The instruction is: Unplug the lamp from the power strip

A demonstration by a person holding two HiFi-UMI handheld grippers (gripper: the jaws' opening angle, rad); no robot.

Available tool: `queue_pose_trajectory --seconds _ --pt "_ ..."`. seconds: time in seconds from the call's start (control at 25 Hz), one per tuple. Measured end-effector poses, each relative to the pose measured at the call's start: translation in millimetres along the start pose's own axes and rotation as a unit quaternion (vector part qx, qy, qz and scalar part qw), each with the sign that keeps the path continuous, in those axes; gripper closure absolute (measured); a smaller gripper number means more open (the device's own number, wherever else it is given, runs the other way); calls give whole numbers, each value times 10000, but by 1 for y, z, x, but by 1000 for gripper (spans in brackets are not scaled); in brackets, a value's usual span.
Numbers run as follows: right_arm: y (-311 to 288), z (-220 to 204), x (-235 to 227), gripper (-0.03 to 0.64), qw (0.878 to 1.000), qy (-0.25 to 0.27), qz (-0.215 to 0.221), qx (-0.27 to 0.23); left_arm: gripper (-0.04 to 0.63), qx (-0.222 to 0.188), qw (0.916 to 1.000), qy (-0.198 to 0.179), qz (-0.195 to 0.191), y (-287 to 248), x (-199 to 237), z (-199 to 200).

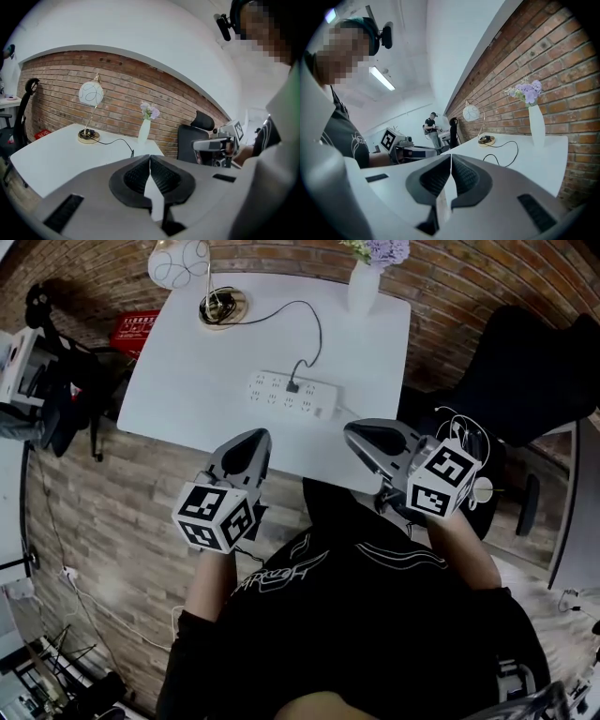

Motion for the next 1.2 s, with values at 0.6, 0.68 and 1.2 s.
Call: queue_pose_trajectory --seconds 0.6,0.68,1.2 --pt "-65 16 -86 620 9979 -438 117 455 590 731 9958 346 434 -86 90 -36" --pt "-71 15 -96 620 9975 -492 99 506 589 823 9948 213 552 -94 103 -43" --pt "-94 -6 -120 620 9929 -652 44 992 528 1481 9849 -704 551 -132 141 -97"
Point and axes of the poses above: the fingertips, and each gripper's own axes: y backward along the fingers, x to its left, z out of its top, the point moved 2 cm from there along y, backward along the fingers, and after that the axes turned 11 degrees about -y, right-handed, at the moved point
